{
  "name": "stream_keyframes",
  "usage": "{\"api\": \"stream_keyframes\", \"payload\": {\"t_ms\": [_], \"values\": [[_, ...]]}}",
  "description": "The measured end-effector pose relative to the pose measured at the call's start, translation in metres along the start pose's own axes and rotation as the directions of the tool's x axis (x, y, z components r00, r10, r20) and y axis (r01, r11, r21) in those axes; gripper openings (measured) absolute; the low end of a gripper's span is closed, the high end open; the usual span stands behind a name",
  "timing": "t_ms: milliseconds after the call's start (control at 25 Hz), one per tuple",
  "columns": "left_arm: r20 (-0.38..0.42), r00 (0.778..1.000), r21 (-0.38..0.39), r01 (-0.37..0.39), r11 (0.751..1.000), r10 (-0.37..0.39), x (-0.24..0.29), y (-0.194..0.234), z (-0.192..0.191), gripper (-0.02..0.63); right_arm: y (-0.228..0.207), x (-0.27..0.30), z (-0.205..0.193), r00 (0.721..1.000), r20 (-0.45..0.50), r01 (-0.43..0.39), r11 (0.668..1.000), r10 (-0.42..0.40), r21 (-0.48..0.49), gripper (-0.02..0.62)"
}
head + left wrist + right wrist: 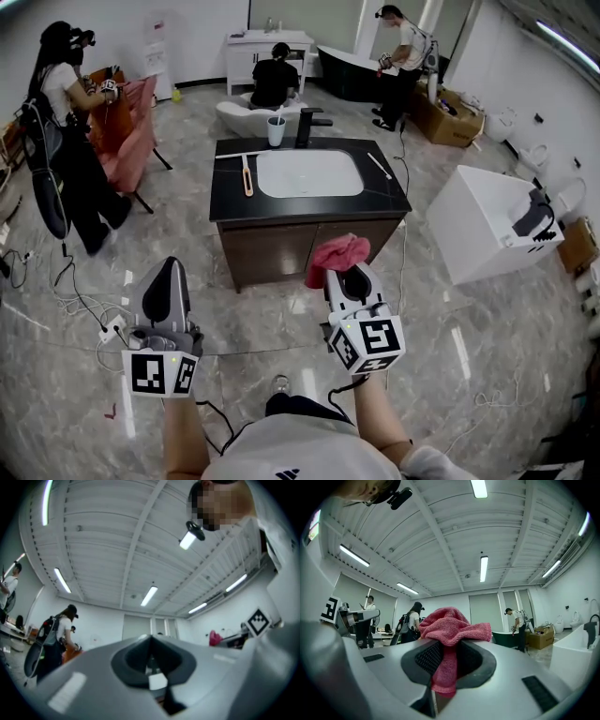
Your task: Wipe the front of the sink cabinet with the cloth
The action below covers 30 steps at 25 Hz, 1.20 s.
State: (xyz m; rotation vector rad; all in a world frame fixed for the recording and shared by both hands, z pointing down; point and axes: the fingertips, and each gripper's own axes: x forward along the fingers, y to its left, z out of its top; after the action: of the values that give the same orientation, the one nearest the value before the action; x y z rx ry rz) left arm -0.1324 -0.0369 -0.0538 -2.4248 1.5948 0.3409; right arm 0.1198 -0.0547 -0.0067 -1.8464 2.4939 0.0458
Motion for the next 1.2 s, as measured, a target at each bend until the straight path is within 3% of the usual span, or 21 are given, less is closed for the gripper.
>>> {"api": "stream_keyframes", "payload": {"t_ms": [320, 720, 1200], "values": [[0.026, 1.0, 0.021, -0.01, 1.0, 0.01, 0.048, -0.004, -0.007, 0.005, -0.024, 0.043, -0.013, 0.999, -0.006, -0.041, 0.999, 0.042, 0.02, 0.069], [-0.024, 1.0, 0.041, -0.005, 0.999, 0.006, 0.072, -0.007, -0.027, 0.005, -0.035, 0.067, -0.033, 0.998, -0.036, -0.055, 0.997, 0.057, 0.056, 0.069], [-0.047, 0.998, 0.018, 0.03, 0.999, -0.03, 0.107, 0.025, -0.053, 0.005, -0.027, 0.115, -0.047, 0.996, -0.072, -0.041, 0.998, 0.044, 0.053, 0.069]]}}
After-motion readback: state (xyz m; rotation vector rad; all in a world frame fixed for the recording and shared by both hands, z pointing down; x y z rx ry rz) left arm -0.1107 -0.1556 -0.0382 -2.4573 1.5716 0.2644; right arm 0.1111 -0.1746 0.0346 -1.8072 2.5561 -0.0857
